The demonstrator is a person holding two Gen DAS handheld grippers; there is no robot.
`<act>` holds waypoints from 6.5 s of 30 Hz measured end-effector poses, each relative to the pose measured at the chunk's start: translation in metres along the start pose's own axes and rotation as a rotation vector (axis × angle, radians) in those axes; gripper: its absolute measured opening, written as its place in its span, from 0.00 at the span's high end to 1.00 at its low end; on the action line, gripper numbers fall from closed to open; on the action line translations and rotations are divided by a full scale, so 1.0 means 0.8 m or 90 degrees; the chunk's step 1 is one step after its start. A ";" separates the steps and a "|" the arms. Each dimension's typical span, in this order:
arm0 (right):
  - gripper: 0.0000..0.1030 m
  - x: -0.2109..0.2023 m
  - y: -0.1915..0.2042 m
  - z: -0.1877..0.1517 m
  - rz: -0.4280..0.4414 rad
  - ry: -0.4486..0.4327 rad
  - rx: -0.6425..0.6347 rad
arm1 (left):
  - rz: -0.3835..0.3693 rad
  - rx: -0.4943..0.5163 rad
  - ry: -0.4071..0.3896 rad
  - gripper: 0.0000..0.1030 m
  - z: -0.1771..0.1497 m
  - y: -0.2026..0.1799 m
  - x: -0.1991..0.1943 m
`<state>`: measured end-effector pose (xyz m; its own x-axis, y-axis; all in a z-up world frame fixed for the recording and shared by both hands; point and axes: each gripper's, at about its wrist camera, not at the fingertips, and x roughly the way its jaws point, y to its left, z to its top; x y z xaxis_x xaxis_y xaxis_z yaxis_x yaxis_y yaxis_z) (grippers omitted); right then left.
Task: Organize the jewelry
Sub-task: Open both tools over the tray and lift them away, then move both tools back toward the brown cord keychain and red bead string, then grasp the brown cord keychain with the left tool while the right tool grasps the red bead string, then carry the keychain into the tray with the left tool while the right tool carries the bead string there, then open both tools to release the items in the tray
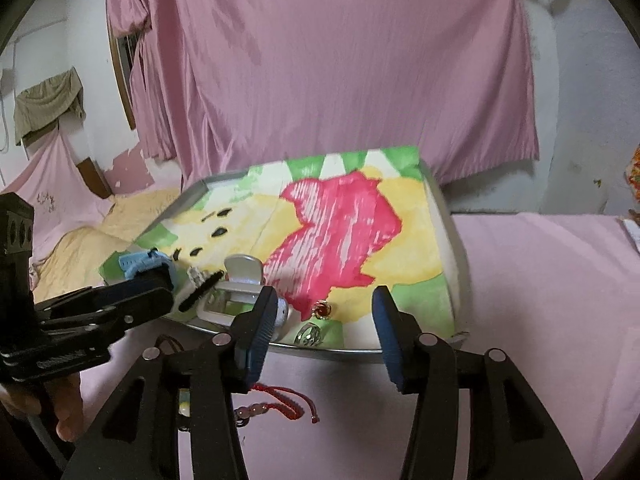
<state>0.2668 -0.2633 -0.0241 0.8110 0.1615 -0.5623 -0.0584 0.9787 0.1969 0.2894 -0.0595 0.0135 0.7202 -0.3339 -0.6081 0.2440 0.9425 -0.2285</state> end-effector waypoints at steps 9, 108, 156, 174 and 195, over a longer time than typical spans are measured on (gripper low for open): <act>0.30 -0.055 0.003 -0.011 -0.010 -0.110 0.009 | 0.021 -0.018 -0.095 0.14 -0.013 0.004 -0.047; 0.84 0.014 0.024 -0.052 0.039 0.190 -0.089 | -0.064 -0.004 0.088 0.96 -0.033 0.006 0.004; 0.95 0.003 0.004 0.013 -0.026 0.027 -0.036 | -0.060 0.029 -0.070 0.97 0.035 -0.016 -0.017; 0.93 0.042 -0.002 0.001 -0.019 0.094 -0.016 | -0.004 0.035 0.009 0.97 0.020 -0.008 0.030; 0.47 -0.025 -0.003 0.002 -0.017 -0.040 0.001 | 0.016 -0.019 -0.106 0.15 0.012 0.012 -0.032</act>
<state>0.2517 -0.2687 -0.0121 0.8475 0.1267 -0.5154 -0.0351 0.9824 0.1837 0.2796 -0.0419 0.0339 0.8242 -0.3000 -0.4803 0.2066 0.9490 -0.2382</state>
